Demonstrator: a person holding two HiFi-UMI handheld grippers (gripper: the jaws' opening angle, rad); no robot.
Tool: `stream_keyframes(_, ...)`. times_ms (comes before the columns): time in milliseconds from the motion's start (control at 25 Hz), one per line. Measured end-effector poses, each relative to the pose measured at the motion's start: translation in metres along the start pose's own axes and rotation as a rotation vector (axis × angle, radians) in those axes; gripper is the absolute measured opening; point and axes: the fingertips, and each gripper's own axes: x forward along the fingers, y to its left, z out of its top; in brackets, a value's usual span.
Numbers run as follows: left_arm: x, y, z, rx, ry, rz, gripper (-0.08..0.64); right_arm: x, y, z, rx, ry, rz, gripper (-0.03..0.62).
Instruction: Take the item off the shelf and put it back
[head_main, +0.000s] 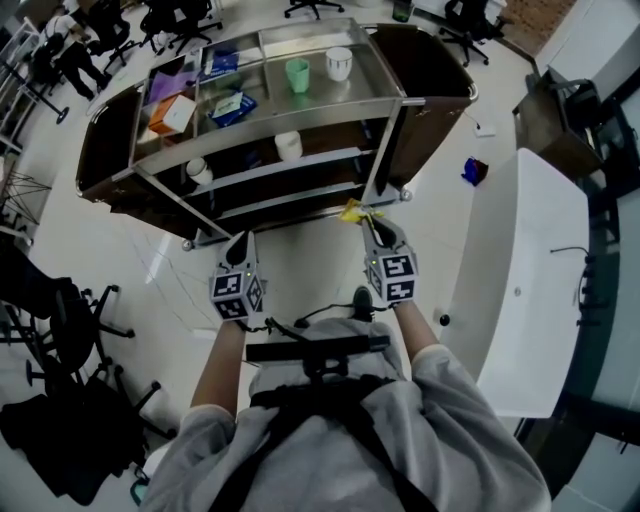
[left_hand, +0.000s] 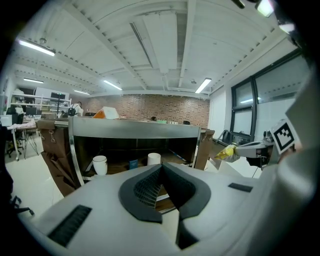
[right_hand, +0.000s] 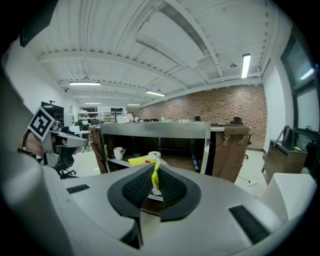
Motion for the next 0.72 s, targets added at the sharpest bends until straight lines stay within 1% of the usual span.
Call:
stream_keyframes(120,-0.006,0.001,-0.004,0.034,0.007,0.024,0.006,-0.002,0.000,-0.006,0.010,0.005,-0.002,0.032)
stream_keyframes(280,-0.013,0.002,-0.008,0.022,0.004,0.048,0.005,-0.005,0.002,-0.010,0.010,0.009,0.004,0.032)
stream_keyframes(720,-0.012,-0.009,-0.008,0.042,0.008,0.031,0.005,-0.004,-0.002,-0.011,0.011,0.010,0.003,0.032)
